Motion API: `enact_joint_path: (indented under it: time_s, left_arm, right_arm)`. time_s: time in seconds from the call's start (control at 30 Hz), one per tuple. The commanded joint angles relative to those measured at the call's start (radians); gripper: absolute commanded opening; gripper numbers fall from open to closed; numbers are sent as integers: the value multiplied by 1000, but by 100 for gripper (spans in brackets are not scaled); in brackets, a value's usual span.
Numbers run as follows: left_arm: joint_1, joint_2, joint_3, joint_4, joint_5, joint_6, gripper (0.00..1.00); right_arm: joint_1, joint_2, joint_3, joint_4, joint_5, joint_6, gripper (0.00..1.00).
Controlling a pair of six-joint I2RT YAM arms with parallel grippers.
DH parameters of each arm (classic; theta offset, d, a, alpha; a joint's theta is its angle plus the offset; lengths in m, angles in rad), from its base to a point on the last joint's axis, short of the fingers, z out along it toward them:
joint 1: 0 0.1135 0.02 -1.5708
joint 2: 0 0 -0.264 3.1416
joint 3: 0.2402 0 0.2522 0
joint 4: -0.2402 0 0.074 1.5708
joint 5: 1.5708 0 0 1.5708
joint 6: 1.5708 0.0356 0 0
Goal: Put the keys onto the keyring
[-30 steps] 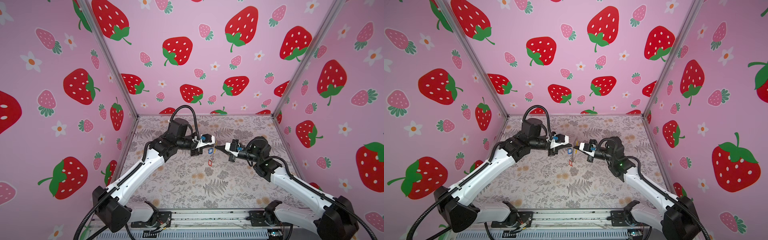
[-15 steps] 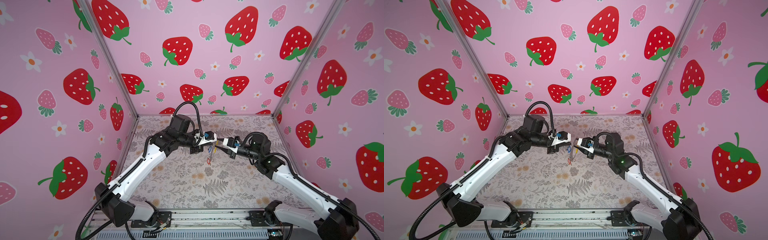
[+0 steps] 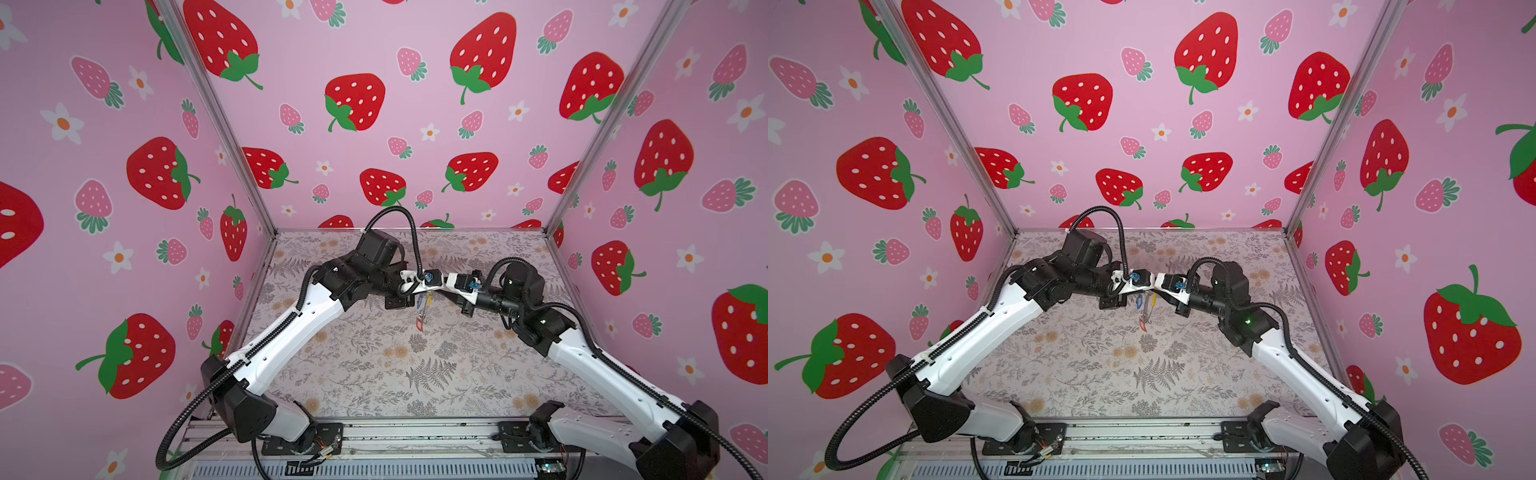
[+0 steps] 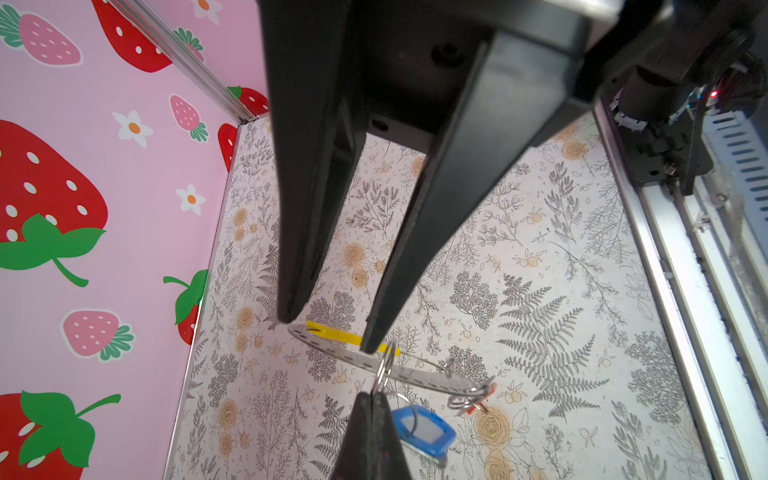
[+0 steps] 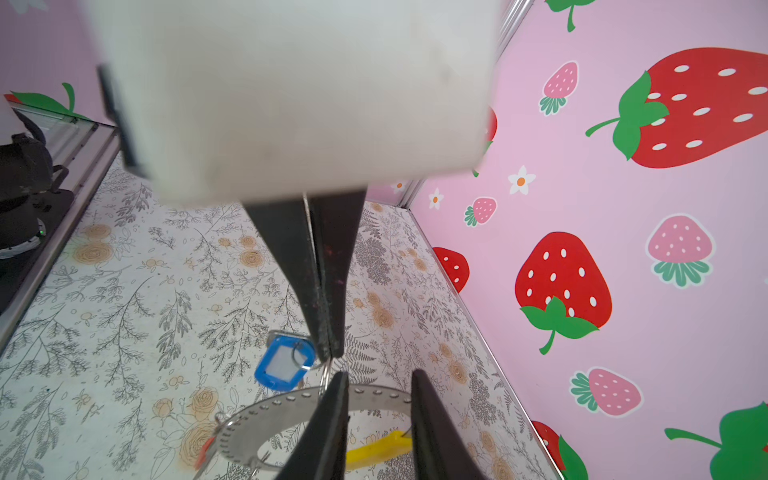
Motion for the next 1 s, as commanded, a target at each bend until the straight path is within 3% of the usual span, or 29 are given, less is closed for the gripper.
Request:
enact_joint_path:
  time_s: [0.0,0.6,0.97]
  left_arm:
    - [-9,-2,61,-19,-21,23,0]
    - [-19,-2,68,-7,-90,-8,0]
    - [-20,-13,52,28,-55,-37,0]
  right_arm:
    - [-2,13,6,29,-45,27,28]
    - [-5,9,-37,145,-73,146,27]
    - [-6,70,-37,192,-146,232,22]
